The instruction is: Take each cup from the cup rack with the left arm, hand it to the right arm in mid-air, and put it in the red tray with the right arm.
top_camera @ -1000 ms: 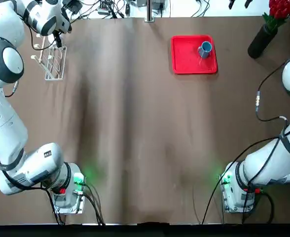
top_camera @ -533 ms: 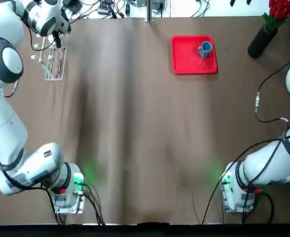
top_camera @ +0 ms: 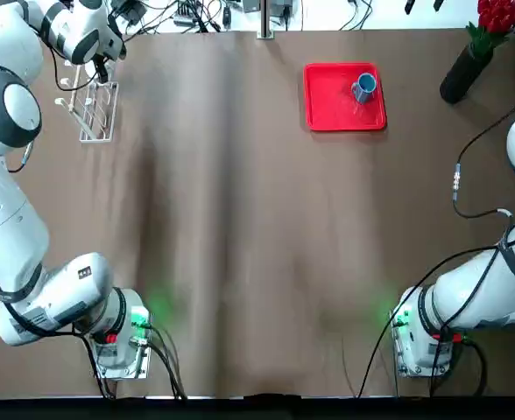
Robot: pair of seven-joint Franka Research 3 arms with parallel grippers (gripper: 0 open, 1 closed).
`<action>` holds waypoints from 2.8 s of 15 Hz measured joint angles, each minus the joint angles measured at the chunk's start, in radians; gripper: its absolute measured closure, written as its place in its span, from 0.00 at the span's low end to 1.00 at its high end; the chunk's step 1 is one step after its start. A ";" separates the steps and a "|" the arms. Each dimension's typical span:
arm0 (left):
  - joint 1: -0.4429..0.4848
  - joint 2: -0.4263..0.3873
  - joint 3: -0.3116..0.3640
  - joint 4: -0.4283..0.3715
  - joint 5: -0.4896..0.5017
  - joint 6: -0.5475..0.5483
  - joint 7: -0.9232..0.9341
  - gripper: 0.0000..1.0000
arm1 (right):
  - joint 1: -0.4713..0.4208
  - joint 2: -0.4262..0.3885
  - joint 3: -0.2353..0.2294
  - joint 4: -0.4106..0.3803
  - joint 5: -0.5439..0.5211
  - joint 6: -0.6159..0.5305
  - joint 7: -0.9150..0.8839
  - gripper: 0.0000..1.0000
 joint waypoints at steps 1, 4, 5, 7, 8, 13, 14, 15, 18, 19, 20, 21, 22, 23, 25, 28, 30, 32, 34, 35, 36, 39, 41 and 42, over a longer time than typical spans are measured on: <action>0.000 0.000 0.000 0.000 0.001 0.001 0.000 0.25 | 0.000 0.000 0.000 -0.004 0.000 0.001 0.000 0.00; -0.001 0.000 0.000 0.000 0.001 0.002 0.000 0.25 | 0.000 0.000 -0.001 -0.008 0.000 0.002 0.002 0.00; -0.002 0.000 0.000 0.000 0.001 0.002 0.000 0.25 | 0.000 0.000 -0.001 -0.008 0.000 0.003 0.003 0.00; -0.004 -0.001 -0.001 0.000 0.001 0.002 0.000 0.25 | 0.000 0.000 -0.001 -0.008 0.000 0.004 0.003 0.00; -0.004 -0.002 -0.001 0.000 0.001 0.002 0.000 0.25 | 0.000 0.000 -0.001 -0.008 0.000 0.005 0.003 0.00; -0.006 -0.004 -0.006 0.006 0.001 0.002 0.000 0.25 | 0.000 0.000 -0.003 -0.007 0.000 0.041 0.003 0.00; -0.007 -0.005 -0.007 0.007 0.001 0.002 0.000 0.25 | -0.001 0.000 -0.006 -0.006 0.000 0.042 0.003 0.00; -0.007 -0.005 -0.008 0.008 0.001 0.002 0.000 0.25 | -0.006 -0.001 -0.008 -0.006 0.000 0.042 0.003 0.00; -0.007 -0.013 -0.008 0.009 0.001 0.002 0.000 0.25 | -0.022 -0.002 -0.012 -0.002 0.000 0.049 0.003 0.00; -0.007 -0.018 -0.008 0.009 0.001 0.002 0.000 0.25 | -0.026 -0.002 -0.013 -0.001 0.000 0.051 0.003 0.00; -0.007 -0.023 -0.008 0.009 0.001 0.002 0.000 0.25 | -0.031 -0.002 -0.013 0.001 0.000 0.052 0.003 0.00; -0.007 -0.029 -0.009 0.009 0.001 0.002 0.000 0.25 | -0.036 -0.003 -0.013 0.002 0.000 0.053 0.003 0.00; -0.007 -0.032 -0.009 0.009 0.001 0.002 0.000 0.25 | -0.039 -0.004 -0.013 0.004 0.000 0.053 0.003 0.00; -0.007 -0.035 -0.009 0.009 0.001 0.002 0.000 0.25 | -0.040 -0.005 -0.013 0.005 0.000 0.053 0.003 0.00; -0.007 -0.045 -0.012 0.009 0.001 0.001 0.000 0.25 | -0.040 -0.007 -0.012 0.005 0.000 0.053 0.003 0.00; -0.008 -0.062 -0.022 0.009 0.001 -0.018 0.000 0.25 | -0.040 -0.009 -0.011 0.005 0.000 0.053 0.003 0.00; -0.012 -0.071 -0.030 0.009 0.001 -0.028 0.000 0.25 | -0.040 -0.010 -0.011 0.006 0.000 0.053 0.003 0.00; -0.015 -0.079 -0.033 0.009 0.001 -0.050 0.000 0.25 | -0.040 -0.011 -0.011 0.006 0.000 0.053 0.003 0.00; -0.015 -0.089 -0.037 0.009 0.001 -0.065 0.000 0.25 | -0.040 -0.011 -0.011 0.006 0.000 0.053 0.003 0.00; -0.015 -0.095 -0.040 0.009 0.001 -0.079 0.000 0.25 | -0.040 -0.011 -0.011 0.006 0.000 0.053 0.003 0.00; -0.015 -0.102 -0.043 0.009 0.001 -0.096 0.000 0.25 | -0.040 -0.011 -0.011 0.006 0.000 0.053 0.003 0.00; -0.015 -0.120 -0.063 0.009 0.001 -0.141 0.000 0.25 | -0.037 -0.012 -0.009 0.006 0.000 0.053 0.003 0.00; -0.015 -0.131 -0.073 0.009 0.001 -0.161 -0.003 0.25 | -0.034 -0.012 -0.006 0.005 0.000 0.054 0.003 0.00; -0.015 -0.136 -0.077 0.009 -0.001 -0.171 -0.005 0.25 | -0.032 -0.012 -0.004 0.005 0.000 0.059 0.003 0.00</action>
